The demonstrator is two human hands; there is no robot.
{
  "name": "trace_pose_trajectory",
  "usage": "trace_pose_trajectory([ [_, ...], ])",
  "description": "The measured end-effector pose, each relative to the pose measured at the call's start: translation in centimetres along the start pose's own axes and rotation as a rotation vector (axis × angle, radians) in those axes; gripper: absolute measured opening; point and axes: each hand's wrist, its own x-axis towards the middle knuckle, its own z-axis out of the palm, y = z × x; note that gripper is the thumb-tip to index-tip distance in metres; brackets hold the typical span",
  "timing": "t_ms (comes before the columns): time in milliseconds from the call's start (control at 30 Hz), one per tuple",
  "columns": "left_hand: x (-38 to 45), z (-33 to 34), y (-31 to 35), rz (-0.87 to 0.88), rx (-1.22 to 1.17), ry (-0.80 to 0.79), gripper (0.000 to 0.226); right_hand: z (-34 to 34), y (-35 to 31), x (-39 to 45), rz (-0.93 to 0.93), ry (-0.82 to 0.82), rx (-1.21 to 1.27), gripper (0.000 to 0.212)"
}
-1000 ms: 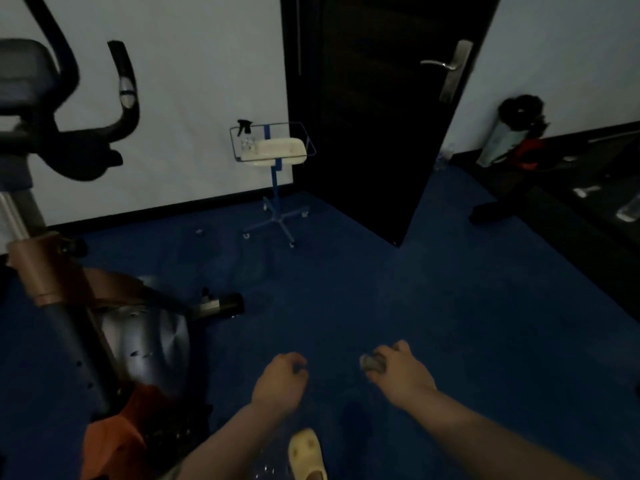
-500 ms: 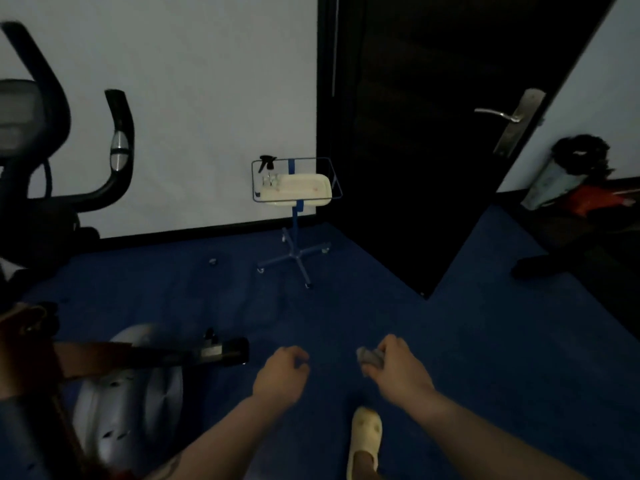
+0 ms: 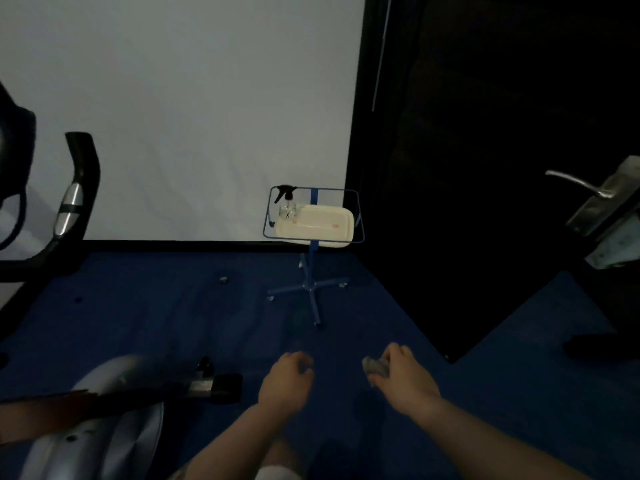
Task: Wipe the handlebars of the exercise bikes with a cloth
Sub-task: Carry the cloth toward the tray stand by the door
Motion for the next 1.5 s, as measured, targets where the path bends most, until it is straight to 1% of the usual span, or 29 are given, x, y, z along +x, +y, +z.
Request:
trace_pose_trajectory([
  [100, 3.2, -1.1, 0.4, -0.034, -0.013, 0.020, 0.026, -0.6, -1.4, 3.9, -0.032, -0.023, -0.027, 0.029],
  [267, 10.2, -4.3, 0.7, -0.039, 0.009, 0.041, 0.026, -1.6, -4.6, 11.0, -0.064, -0.033, -0.034, 0.025],
  [433, 18.1, -9.0, 2.1, -0.030, 0.027, 0.064, 0.028, -3.1, -8.2, 18.2, -0.031, -0.033, -0.062, 0.024],
  [567, 23.6, -12.3, 3.3, 0.004, 0.057, 0.063, 0.026, -4.1, -11.2, 23.2, -0.029, 0.047, 0.044, 0.025],
  [600, 24.8, -12.9, 3.6, 0.001, 0.064, 0.064, 0.027, -4.2, -11.7, 24.1, -0.020, 0.053, 0.074, 0.026],
  [667, 26.5, -13.7, 4.4, -0.019, 0.077, 0.040, 0.030, -4.5, -12.4, 25.6, 0.036, 0.012, 0.111, 0.028],
  [833, 31.1, -14.8, 4.9, -0.054, 0.072, -0.004, 0.032, -5.1, -12.6, 31.1, 0.078, -0.021, 0.169, 0.026],
  [967, 34.4, -15.4, 5.1, -0.133, 0.048, 0.020, 0.030, -6.0, -12.8, 37.2, 0.083, -0.053, 0.199, 0.023],
  [1100, 38.2, -16.2, 6.3, -0.217, 0.038, 0.041, 0.030, -7.2, -13.4, 44.5, 0.037, -0.078, 0.174, 0.026],
  [1267, 43.9, -16.7, 9.2, -0.219, -0.004, 0.069, 0.028, -7.6, -15.1, 53.6, -0.007, -0.046, 0.125, 0.030],
  [1333, 45.6, -16.6, 10.1, -0.238, -0.025, 0.087, 0.030, -7.0, -15.6, 56.8, -0.006, -0.056, 0.071, 0.031],
  [1433, 47.4, -16.2, 10.1, -0.277, -0.043, 0.125, 0.032, -5.5, -15.5, 60.3, -0.043, -0.021, 0.020, 0.032],
  [1500, 47.7, -15.7, 9.5, -0.299, -0.042, 0.134, 0.032, -4.2, -15.1, 61.9, -0.025, -0.029, -0.012, 0.037],
])
